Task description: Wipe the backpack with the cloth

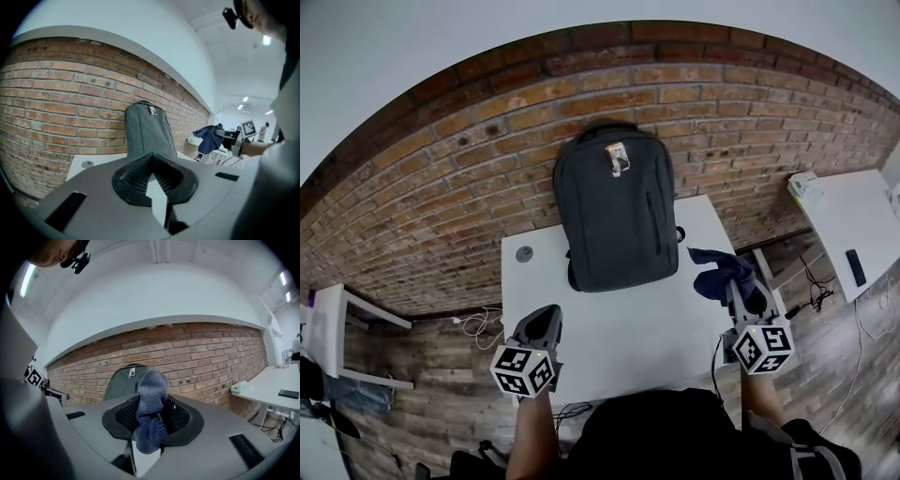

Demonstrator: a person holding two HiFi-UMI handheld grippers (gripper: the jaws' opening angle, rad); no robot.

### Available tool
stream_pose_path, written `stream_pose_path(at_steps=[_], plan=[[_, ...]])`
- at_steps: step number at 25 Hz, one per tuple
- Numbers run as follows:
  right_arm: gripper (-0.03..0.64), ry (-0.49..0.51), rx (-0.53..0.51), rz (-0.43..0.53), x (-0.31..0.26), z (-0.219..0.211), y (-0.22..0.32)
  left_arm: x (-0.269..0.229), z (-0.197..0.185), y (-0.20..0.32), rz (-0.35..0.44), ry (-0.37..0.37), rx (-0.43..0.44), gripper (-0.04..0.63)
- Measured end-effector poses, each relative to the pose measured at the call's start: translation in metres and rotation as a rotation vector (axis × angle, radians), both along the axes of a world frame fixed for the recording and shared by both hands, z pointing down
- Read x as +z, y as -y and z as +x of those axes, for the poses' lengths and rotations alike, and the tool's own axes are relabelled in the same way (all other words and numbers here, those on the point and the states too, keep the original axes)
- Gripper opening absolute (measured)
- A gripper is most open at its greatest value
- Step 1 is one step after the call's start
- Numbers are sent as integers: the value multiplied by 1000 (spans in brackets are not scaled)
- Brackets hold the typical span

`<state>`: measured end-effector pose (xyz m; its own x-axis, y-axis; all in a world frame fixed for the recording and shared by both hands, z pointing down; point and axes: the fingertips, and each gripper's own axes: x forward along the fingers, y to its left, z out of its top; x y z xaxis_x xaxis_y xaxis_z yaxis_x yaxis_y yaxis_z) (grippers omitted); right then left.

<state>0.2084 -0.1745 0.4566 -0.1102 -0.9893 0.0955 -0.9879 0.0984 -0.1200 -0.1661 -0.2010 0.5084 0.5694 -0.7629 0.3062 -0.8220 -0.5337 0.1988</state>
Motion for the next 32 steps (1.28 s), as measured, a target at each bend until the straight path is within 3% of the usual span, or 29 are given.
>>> stream_pose_path(at_steps=[12, 20, 32], plan=[[110, 46, -82, 16, -8, 20, -77, -11, 46, -85, 24, -7, -6, -9], [112, 24, -145, 21, -6, 46, -164, -6, 106, -176, 22, 3, 35, -9], [111, 44, -237, 18, 2, 69, -291, -9, 153, -312, 26, 39, 18, -9]])
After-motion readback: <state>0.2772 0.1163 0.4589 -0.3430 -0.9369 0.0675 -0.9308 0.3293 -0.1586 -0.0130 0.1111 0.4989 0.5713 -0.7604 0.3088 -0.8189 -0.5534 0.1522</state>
